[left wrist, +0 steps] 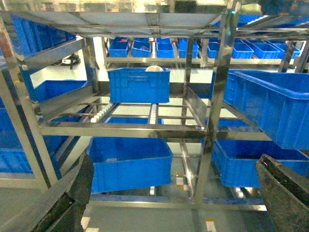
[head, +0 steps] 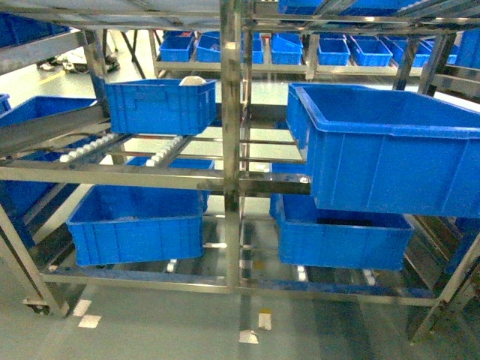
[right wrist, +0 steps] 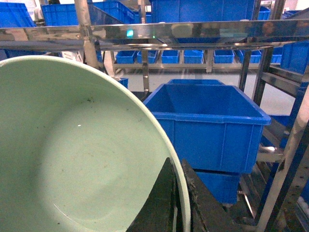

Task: Place green bowl on second shelf with right arm

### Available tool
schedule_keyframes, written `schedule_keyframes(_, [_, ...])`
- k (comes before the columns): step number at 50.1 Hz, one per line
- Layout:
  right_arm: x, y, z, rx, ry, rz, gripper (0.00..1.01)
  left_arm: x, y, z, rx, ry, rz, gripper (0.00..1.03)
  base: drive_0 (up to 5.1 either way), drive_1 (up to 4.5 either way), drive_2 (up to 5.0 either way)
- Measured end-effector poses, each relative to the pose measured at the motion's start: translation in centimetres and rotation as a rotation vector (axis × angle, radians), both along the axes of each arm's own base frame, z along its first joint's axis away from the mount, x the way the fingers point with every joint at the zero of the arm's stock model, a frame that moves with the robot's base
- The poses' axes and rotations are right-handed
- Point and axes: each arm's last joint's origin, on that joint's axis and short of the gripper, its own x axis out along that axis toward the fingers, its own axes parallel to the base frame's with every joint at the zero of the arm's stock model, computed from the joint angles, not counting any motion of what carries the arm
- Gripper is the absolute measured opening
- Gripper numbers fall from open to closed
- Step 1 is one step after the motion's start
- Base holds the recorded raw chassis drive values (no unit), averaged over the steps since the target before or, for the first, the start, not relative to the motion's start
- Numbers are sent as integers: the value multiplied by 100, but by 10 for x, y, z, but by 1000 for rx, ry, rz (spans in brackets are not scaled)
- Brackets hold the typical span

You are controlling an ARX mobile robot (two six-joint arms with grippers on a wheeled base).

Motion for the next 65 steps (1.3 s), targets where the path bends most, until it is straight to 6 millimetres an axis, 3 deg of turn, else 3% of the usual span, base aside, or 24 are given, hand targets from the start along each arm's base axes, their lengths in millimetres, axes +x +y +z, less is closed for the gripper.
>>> schedule_keyframes(28, [0,0,0,0,-3,-7,2,0,0,0,0,0,-5,98,266,-202,-49])
schedule_keyframes(65, [0,0,0,0,-5,0,2,0,0,0,0,1,-2,98,-5,394,-404])
